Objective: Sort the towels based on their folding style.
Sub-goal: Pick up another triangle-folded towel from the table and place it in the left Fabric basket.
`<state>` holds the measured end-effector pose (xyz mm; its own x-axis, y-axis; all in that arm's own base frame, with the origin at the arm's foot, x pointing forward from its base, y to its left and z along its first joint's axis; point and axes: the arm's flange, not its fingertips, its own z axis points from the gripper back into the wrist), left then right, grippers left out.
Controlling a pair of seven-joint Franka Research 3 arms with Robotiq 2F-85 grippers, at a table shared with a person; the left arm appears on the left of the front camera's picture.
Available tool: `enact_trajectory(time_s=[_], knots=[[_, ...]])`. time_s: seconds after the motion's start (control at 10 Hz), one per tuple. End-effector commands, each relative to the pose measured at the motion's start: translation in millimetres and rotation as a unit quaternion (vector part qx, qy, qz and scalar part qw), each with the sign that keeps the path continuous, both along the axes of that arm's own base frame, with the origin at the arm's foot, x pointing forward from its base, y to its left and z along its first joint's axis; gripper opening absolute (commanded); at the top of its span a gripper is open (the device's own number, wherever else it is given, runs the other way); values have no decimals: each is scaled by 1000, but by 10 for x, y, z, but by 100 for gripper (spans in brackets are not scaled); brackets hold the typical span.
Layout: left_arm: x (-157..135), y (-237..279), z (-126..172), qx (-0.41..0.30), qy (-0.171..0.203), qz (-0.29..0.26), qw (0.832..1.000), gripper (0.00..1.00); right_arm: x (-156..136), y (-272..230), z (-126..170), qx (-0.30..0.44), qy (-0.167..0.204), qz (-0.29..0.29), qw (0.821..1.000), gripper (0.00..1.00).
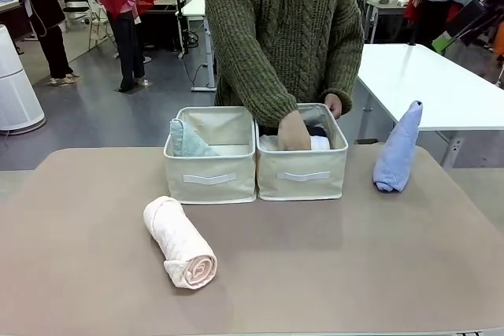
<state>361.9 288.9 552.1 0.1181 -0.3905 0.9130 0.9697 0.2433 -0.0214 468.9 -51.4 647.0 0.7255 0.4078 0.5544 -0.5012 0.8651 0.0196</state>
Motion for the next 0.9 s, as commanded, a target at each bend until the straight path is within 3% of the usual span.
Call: enact_trajectory(time_s=[0.0, 0.2, 0.4, 0.8], knots=[[-28, -5, -6, 1, -2, -1, 1000, 92, 657, -3, -129, -32, 57, -110, 992, 100], [-28, -5, -6, 1, -2, -1, 1000, 92, 1339, -37, -450, -20, 107, -214, 971, 100], [-28, -5, -6, 1, -2, -1, 1000, 92, 1791, 30, -745, 18, 124, -285, 950, 100], [-28, -5, -6, 1, -2, -1, 1000, 92, 2127, -19, -1165, 14, 141, -403, 904, 100]])
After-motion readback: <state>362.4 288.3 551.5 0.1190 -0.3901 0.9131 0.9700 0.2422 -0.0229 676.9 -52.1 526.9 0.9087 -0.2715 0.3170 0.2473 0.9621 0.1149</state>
